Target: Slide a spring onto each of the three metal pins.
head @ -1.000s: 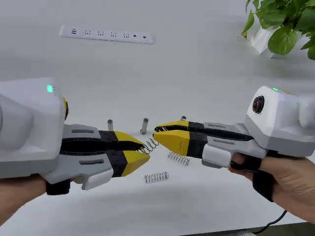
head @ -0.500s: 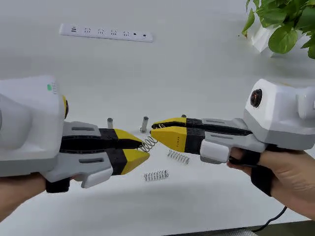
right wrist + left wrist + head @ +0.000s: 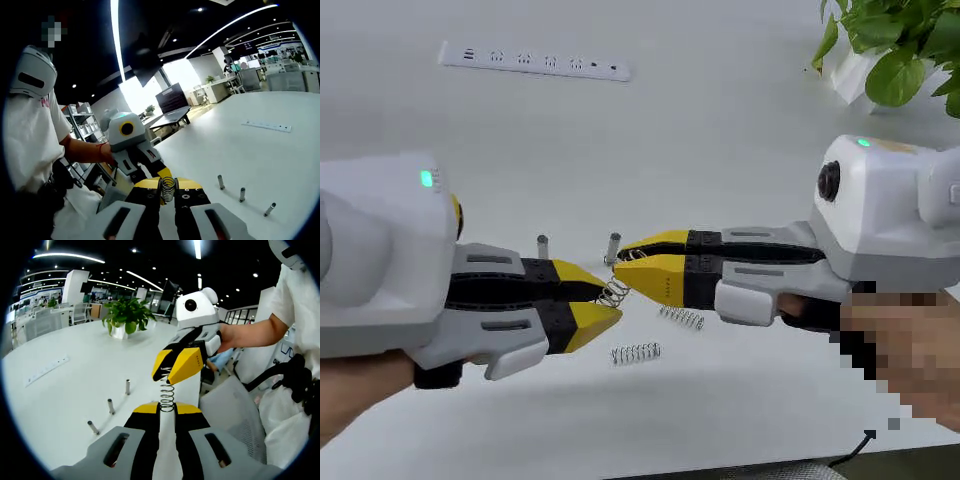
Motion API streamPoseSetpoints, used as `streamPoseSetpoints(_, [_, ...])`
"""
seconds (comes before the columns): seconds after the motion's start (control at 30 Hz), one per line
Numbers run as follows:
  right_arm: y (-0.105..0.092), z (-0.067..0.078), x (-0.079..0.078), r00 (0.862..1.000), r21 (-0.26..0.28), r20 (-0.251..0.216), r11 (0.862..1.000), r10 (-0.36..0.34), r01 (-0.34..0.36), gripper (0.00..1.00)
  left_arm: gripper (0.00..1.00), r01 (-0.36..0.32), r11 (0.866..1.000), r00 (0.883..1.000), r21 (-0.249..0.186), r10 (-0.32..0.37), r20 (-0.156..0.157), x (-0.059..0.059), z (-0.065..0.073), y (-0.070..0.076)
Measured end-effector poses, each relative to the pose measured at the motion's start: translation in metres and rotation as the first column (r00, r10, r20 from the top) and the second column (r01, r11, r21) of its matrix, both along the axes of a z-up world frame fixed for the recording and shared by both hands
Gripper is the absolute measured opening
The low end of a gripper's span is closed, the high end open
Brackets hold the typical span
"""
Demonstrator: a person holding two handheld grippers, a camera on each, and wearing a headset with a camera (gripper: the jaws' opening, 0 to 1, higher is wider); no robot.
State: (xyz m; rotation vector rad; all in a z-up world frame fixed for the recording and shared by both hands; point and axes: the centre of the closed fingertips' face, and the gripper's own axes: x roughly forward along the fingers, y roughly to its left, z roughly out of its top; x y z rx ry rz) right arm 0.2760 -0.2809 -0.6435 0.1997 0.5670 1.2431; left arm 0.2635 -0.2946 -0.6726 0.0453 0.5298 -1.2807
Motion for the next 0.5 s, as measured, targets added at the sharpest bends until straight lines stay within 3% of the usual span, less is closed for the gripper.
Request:
streamPoseSetpoints(0.37, [0.0052,0.0012,-0.0058,0.995,-0.104,0.076,0.993,0.062,-0.054,0.05,0.07,0.009,1.0,1.0,-0.007,-0.009,0.015,-0.0023,-0.0022,-0.0005])
streamPoseSetpoints(0.5, [0.0053,0.0029,-0.0058,0.995,-0.107,0.078,0.992,0.068,-0.059,0.06,0.07,0.009,1.0,1.0,-0.029,-0.009,0.021,-0.003,-0.0001,-0.0007])
